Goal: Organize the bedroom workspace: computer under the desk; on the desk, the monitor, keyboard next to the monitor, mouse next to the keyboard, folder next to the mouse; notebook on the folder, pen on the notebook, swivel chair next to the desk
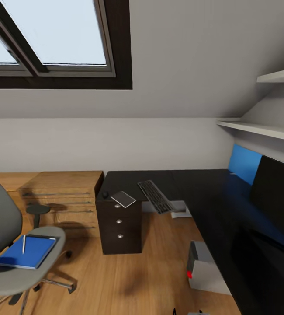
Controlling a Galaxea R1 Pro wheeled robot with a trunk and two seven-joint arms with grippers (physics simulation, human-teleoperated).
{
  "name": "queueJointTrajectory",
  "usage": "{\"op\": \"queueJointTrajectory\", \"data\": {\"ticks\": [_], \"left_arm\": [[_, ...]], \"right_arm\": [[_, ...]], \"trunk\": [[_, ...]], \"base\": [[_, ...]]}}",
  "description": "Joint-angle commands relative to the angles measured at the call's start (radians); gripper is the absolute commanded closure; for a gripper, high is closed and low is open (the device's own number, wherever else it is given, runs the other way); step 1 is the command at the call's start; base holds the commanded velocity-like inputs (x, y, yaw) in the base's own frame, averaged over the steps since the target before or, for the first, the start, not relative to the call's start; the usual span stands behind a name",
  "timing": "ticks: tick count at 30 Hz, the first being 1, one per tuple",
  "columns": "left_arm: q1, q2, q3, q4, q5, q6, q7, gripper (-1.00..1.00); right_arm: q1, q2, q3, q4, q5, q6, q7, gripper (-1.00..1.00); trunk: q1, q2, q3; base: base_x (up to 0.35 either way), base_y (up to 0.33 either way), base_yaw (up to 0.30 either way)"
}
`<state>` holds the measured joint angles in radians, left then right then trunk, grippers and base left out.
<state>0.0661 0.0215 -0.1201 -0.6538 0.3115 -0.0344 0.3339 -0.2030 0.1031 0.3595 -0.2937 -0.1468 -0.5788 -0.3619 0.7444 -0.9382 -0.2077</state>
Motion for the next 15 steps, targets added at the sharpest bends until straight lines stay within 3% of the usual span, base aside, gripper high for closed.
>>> {"op": "queueJointTrajectory", "data": {"ticks": [1,15], "left_arm": [[0.000,0.002,-0.008,-0.001,0.011,-0.004,0.008,-1.00],[0.000,0.001,-0.009,-0.001,0.011,-0.004,0.008,-1.00]], "right_arm": [[-0.001,0.000,0.009,0.001,-0.010,-0.004,-0.005,-1.00],[-0.001,0.000,0.009,0.001,-0.011,-0.004,-0.005,-1.00]], "trunk": [[0.001,-0.001,-0.001],[0.001,-0.001,-0.001]], "base": [[0.322,0.165,0.000],[0.282,0.223,0.000]]}}
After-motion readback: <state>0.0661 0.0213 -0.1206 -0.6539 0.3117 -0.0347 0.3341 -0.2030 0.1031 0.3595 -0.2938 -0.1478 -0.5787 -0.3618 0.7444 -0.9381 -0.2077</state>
